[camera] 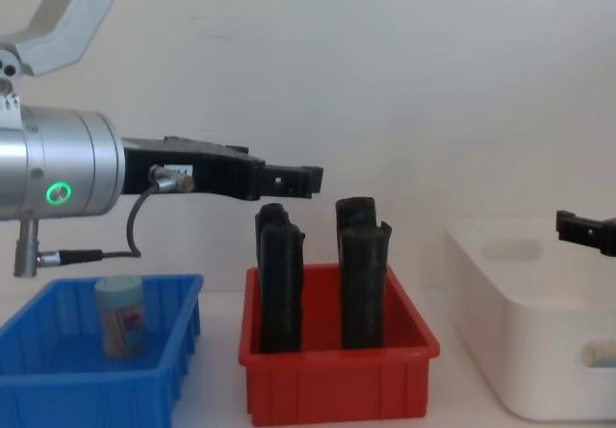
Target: Pick the cotton swabs from the blue box and place them into the white box.
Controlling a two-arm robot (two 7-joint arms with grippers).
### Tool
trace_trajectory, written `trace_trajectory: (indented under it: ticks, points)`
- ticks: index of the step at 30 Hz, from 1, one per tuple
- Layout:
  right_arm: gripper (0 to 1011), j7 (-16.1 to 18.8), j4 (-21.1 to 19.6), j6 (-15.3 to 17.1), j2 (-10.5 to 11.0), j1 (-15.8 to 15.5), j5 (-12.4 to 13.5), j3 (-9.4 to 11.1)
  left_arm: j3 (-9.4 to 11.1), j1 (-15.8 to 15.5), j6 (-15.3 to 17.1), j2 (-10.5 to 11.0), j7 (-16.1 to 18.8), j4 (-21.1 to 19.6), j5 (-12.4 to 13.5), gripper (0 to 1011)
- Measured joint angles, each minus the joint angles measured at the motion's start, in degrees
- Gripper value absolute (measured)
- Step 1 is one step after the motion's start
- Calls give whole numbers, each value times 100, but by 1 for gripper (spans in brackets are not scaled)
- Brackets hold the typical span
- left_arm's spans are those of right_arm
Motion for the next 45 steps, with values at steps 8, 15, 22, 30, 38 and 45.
trace_trajectory:
  ticks: [8, 15, 22, 30, 38, 45]
  points:
    - [1001, 48, -615, -1, 128, -469, 67, -54, 187, 231, -573, -50, 636, 38, 236, 1004]
    - [1001, 92, -1176, -3, 242, -894, 133, -102, 347, 423, -1041, -93, 1159, 69, 430, 1004]
    - [1002, 125, -1622, -4, 332, -1234, 182, -141, 494, 603, -1492, -134, 1660, 98, 614, 1004]
    - [1002, 164, -2161, -5, 444, -1643, 242, -188, 617, 752, -1855, -167, 2067, 124, 767, 1004]
    - [1002, 178, -2334, -5, 479, -1779, 262, -202, 634, 771, -1905, -171, 2122, 127, 787, 1004]
    - [1002, 178, -2337, -5, 476, -1781, 262, -201, 634, 770, -1905, -169, 2125, 126, 787, 1004]
